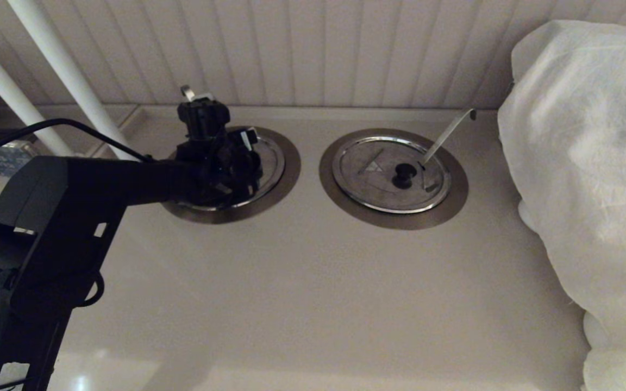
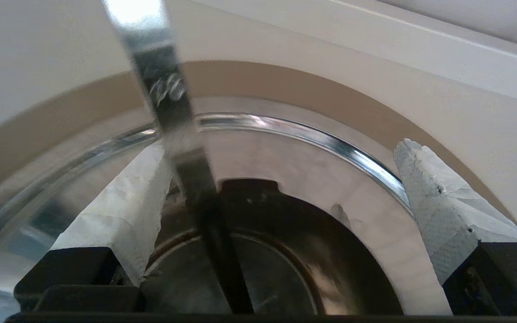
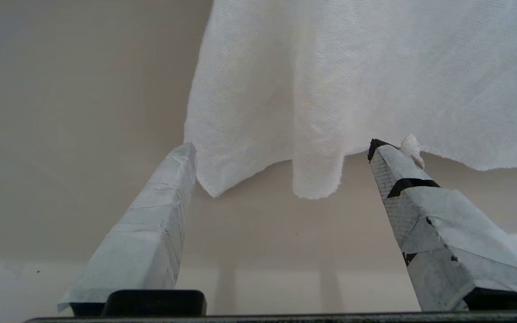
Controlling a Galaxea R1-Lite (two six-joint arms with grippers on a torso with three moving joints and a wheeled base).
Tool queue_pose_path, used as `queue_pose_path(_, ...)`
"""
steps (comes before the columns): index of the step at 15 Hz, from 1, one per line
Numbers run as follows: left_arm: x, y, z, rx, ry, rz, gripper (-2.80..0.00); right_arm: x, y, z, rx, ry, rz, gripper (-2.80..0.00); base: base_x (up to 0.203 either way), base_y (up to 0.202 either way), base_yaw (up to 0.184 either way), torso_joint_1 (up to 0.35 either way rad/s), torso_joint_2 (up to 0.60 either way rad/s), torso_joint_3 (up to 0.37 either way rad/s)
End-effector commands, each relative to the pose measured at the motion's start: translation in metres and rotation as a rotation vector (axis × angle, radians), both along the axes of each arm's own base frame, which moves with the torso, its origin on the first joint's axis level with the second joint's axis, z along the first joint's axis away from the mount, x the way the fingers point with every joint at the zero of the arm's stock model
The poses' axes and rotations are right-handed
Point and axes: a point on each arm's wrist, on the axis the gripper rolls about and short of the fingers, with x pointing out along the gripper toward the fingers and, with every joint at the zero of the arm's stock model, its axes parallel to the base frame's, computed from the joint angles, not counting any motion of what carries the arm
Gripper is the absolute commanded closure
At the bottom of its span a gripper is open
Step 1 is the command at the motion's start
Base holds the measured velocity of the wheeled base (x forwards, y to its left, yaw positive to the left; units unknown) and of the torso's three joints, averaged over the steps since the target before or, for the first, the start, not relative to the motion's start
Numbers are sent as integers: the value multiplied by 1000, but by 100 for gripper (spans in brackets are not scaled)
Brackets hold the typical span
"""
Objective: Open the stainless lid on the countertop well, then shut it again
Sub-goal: Stir with a spoon
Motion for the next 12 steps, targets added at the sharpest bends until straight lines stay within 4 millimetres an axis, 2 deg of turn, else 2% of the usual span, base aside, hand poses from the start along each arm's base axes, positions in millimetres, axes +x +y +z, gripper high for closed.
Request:
queue_pose_path(1, 1, -4, -2, -1, 2, -11, -280, 0, 0, 0, 1, 0, -1, -280, 0, 0, 0, 0, 0, 0)
queue_pose_path(3, 3, -7, -8, 2, 12, -27, -280, 0, 0, 0, 1, 0, 0, -280, 0, 0, 0, 0, 0, 0)
queue_pose_path(7, -1, -18, -4, -4, -11, -54, -280, 0, 0, 0, 0, 0, 1, -280, 0, 0, 0, 0, 0, 0)
queue_pose_path(12, -2, -23, -4, 0, -16, -88, -280, 0, 0, 0, 0, 0, 1, -280, 0, 0, 0, 0, 0, 0)
